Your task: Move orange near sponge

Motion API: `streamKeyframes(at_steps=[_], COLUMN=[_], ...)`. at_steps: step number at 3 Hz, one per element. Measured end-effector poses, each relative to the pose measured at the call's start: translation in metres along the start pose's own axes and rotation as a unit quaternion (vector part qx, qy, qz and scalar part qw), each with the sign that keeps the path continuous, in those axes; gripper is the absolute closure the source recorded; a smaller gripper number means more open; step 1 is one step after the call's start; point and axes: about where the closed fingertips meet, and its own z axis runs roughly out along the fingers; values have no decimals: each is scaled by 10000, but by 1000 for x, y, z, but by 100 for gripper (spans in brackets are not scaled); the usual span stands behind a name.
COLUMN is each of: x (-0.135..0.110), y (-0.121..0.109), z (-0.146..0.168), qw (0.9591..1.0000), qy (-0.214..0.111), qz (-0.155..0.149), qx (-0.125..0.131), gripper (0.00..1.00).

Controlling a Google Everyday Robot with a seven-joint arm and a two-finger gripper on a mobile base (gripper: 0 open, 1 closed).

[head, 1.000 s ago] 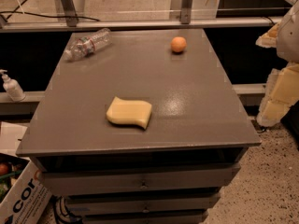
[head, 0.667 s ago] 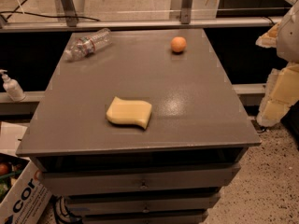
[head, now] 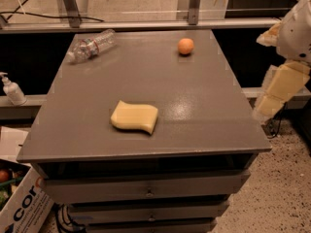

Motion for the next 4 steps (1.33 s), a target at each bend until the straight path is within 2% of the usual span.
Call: streamKeyframes(at_steps=[1,2,3,4], x=[-25,-52,-71,-84], y=[-29,-66,-102,-128], z=[20,47,66,77], qw=[9988,9957,9927,9909], qy=[-478,-907,-1148,-1195], qz=[43,89,205,408], qx=[60,160,310,475], gripper=[0,0,0,0])
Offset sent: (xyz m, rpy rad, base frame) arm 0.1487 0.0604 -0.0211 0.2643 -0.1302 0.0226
